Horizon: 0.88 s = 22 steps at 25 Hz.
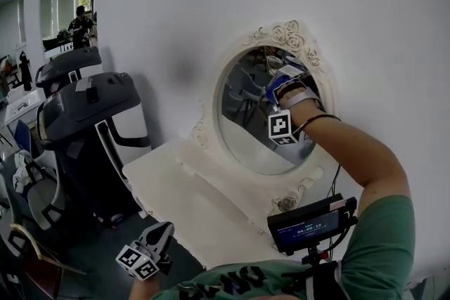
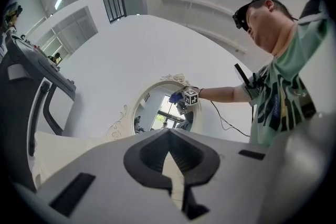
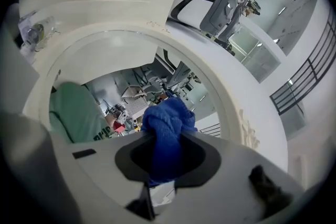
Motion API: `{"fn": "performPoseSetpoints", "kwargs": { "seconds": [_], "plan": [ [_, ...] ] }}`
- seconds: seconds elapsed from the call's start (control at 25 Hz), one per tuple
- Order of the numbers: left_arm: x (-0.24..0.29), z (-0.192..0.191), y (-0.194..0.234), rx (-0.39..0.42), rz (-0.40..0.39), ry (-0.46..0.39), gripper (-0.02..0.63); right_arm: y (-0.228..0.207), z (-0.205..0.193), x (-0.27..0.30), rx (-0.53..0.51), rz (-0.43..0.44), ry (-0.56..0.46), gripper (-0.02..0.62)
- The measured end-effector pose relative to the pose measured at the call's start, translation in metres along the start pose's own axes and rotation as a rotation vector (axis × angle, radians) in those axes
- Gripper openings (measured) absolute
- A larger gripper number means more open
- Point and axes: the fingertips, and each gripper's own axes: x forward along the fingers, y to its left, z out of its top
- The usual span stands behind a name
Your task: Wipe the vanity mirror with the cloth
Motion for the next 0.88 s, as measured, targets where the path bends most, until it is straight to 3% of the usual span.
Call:
{"fn": "performPoseSetpoints", "kwargs": {
  "seconds": [0.28, 0.44, 0.72, 0.88],
  "plan": [
    [0.008, 0.003, -0.032, 0.016, -0.043, 0.01, 0.006, 0.071, -0.044, -0.047, -0.005, 0.107, 0.042, 0.071],
    [0.007, 0.003, -0.041, 0.022, -0.052, 0.016, 0.006, 0.087, -0.052, -0.057, 0.006, 0.141, 0.053, 0.071],
    [-0.008, 0.008, -0.043, 0.026, -0.027, 0.007, 0.006, 0.083, -0.047, -0.062, 0.023, 0.189, 0.033, 0.071],
    [-0.014, 0.0, -0.024, 0.007, 0.009, 0.003, 0.006, 0.031, 0.013, -0.046, 0.059, 0.071, -0.114, 0.071]
  ]
}}
